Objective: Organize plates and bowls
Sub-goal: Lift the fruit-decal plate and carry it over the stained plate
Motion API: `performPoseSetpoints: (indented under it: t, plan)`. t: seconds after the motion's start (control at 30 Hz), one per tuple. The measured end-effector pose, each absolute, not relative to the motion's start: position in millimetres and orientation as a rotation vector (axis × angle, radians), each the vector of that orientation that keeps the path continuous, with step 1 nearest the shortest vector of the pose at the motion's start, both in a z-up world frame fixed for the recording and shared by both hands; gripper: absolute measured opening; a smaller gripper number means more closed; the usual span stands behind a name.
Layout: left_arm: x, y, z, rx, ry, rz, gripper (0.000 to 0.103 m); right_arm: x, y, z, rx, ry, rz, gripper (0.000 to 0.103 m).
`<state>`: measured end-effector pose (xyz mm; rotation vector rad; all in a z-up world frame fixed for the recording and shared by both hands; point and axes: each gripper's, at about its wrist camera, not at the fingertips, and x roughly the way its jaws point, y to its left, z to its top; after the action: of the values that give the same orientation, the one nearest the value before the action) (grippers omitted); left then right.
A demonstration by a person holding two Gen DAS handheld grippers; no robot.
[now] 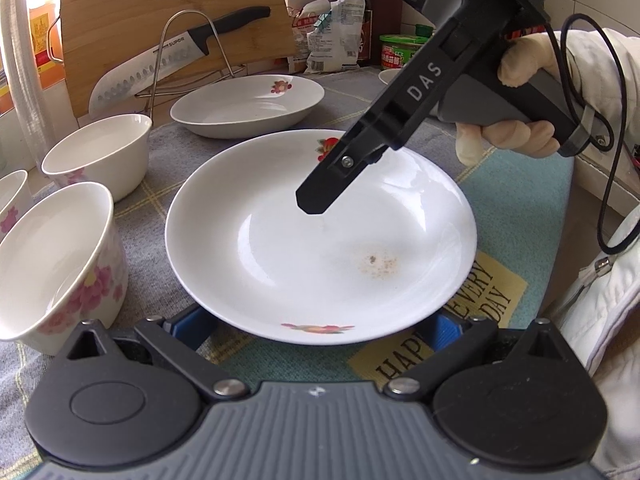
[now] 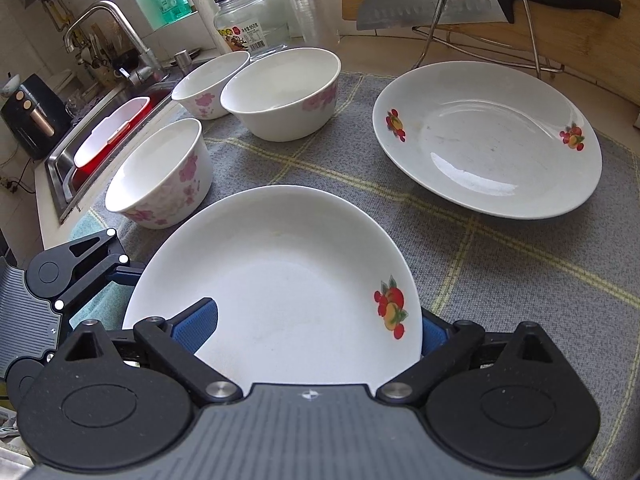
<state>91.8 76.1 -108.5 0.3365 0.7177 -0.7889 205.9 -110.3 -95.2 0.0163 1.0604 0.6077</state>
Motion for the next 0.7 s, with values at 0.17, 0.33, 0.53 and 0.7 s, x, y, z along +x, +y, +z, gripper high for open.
performPoseSetpoints:
  t: [0.17, 0.33, 0.53, 0.7]
  plan:
    - [91.3, 72.9, -107.5, 0.359, 0.715, -0.795, 0.103, 206.0, -110.5, -94.9, 0.017, 1.061, 0.608, 0.101]
    - [91.3, 72.5, -107.6, 0.358, 0.722, -0.795, 0.103, 206.3, -111.0, -94.9, 0.030, 1.064, 0.607, 0.100]
    - [93.2, 69.8, -106.2, 0.368, 0.740, -0.791, 0.102, 205.9, -111.0, -94.7, 0.025, 1.069, 0.605, 0.100]
    - [94.6, 67.1, -101.8, 0.367, 0.748, -0.790, 0.102, 203.4, -112.9, -91.5, 0.017, 1.066, 0.606, 0.100]
